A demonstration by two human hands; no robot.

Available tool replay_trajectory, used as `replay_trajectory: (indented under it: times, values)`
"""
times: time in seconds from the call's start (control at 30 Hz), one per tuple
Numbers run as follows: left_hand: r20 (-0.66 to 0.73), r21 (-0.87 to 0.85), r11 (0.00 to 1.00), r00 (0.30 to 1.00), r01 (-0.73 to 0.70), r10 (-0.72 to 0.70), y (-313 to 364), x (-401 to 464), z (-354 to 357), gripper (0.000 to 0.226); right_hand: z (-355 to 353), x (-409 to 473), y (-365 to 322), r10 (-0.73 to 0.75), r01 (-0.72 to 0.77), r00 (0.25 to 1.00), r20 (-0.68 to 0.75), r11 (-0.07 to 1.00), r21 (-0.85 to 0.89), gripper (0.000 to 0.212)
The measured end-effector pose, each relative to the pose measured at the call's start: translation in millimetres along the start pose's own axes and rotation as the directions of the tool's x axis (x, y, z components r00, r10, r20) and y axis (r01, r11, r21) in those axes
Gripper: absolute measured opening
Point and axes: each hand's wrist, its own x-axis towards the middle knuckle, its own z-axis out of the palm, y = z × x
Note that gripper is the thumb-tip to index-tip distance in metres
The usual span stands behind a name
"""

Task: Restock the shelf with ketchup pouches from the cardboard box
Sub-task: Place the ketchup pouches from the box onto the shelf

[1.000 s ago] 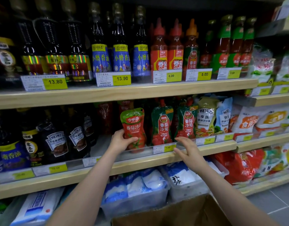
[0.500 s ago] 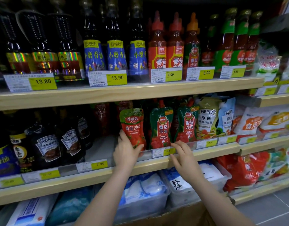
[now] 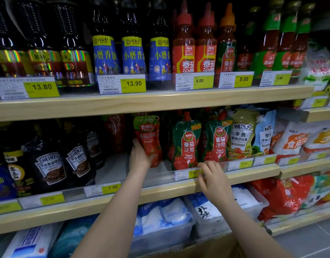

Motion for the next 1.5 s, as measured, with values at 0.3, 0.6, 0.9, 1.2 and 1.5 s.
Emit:
replay_trajectory:
  times: [0.3, 0.6, 0.9, 1.2, 1.5]
  values:
    - [-0.01, -0.023, 0.998, 0.999, 0.05, -0.05, 0.2, -3.1, -4.4, 0.097, 0.8, -0.7, 0.3, 0.01, -0.011, 1.0, 0.012, 1.0, 0.029, 0.026]
    - [-0.038, 0.59, 0.669, 0.812, -0.452, 0.582, -45.4, -83.8, -36.0, 0.053, -18.8, -1.0, 0.7, -0.031, 0.026, 0.986, 0.161, 0.999, 0.033, 0.036]
    - [0.035, 0.72, 0.493, 0.736, -0.488, 0.676, -106.7, -114.3, -26.9, 0.068, -7.6, -61.0, -16.4, 0.019, -0.027, 0.999, 0.036, 0.968, 0.251, 0.042]
    - [-0.136, 0.671, 0.589, 0.707, -0.449, 0.694, -115.0, -110.7, -2.1, 0.067, 65.7, -180.4, -20.1, 0.227, -0.406, 0.865, 0.447, 0.841, 0.358, 0.022]
    - [-0.195, 0.725, 0.552, 0.645, -0.412, 0.738, -124.4, -105.2, 8.1, 0.066, 105.4, -249.2, -1.1, 0.265, -0.582, 0.652, 0.71, 0.776, 0.244, 0.026]
